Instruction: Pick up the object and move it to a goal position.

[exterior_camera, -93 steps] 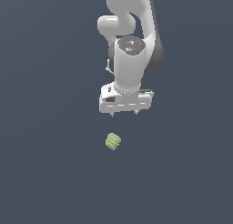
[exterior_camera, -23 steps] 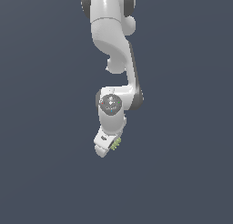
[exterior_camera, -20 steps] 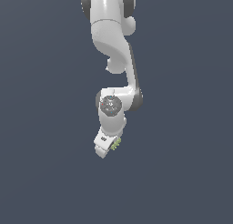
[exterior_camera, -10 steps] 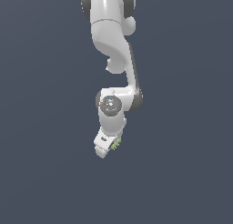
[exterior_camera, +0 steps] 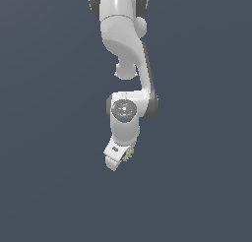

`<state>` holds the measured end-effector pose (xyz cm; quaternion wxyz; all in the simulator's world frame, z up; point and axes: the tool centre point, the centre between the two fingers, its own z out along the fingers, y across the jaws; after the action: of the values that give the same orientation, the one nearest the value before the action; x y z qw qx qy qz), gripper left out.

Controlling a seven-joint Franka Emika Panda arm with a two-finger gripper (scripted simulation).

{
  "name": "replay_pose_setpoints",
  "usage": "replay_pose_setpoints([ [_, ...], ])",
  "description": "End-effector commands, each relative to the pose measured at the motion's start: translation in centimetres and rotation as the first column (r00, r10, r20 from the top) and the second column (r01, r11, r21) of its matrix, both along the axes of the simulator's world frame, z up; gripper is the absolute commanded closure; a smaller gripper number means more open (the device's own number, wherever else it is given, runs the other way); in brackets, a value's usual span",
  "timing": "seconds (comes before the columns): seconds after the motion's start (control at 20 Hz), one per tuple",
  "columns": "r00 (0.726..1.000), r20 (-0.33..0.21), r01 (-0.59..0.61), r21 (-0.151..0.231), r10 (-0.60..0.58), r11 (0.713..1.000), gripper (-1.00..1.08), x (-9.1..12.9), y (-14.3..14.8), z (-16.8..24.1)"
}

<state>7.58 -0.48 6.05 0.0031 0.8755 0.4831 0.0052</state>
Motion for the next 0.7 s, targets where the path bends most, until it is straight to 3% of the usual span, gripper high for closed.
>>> replay_pose_setpoints([
  [0.0,1.0,0.014,0.002,0.0,-0.002,1.0,1.08,0.5,1.2,1.8],
  [0.65,0.993,0.117,0.032,0.002,-0.032,0.999,1.08,4.1,10.6,16.2],
])
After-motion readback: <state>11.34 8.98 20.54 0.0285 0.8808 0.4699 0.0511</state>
